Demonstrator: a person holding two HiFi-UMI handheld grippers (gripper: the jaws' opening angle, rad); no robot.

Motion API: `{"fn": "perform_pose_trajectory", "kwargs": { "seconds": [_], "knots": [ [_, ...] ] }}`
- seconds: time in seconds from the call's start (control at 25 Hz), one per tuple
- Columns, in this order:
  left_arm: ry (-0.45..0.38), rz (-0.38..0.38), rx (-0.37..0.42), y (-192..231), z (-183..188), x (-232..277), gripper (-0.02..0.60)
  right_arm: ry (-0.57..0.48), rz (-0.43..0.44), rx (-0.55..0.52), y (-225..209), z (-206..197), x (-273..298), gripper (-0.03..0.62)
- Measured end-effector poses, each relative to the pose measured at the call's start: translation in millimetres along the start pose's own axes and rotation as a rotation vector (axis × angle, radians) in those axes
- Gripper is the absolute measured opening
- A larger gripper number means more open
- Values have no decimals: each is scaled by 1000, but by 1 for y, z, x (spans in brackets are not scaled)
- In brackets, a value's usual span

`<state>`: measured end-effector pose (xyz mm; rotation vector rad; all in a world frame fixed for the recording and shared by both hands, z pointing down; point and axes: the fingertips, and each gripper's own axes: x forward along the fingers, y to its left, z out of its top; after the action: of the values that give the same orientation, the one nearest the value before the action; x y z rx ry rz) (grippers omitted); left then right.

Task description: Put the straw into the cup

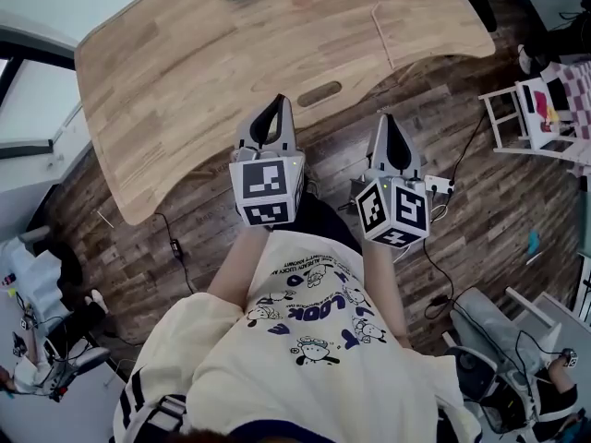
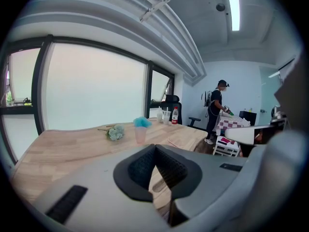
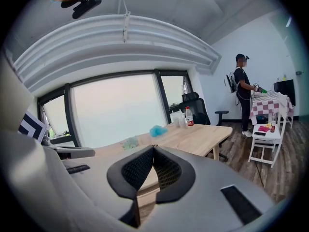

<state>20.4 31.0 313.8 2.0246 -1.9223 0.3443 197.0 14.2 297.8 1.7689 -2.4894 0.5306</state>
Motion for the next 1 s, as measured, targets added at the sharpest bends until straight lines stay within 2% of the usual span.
{"fn": "perform_pose_trajectory", "kwargs": {
  "seconds": [1.0],
  "knots": [
    [124, -45, -26, 41, 14, 152, 28, 138, -59, 14, -25, -5, 155, -6]
  ]
}}
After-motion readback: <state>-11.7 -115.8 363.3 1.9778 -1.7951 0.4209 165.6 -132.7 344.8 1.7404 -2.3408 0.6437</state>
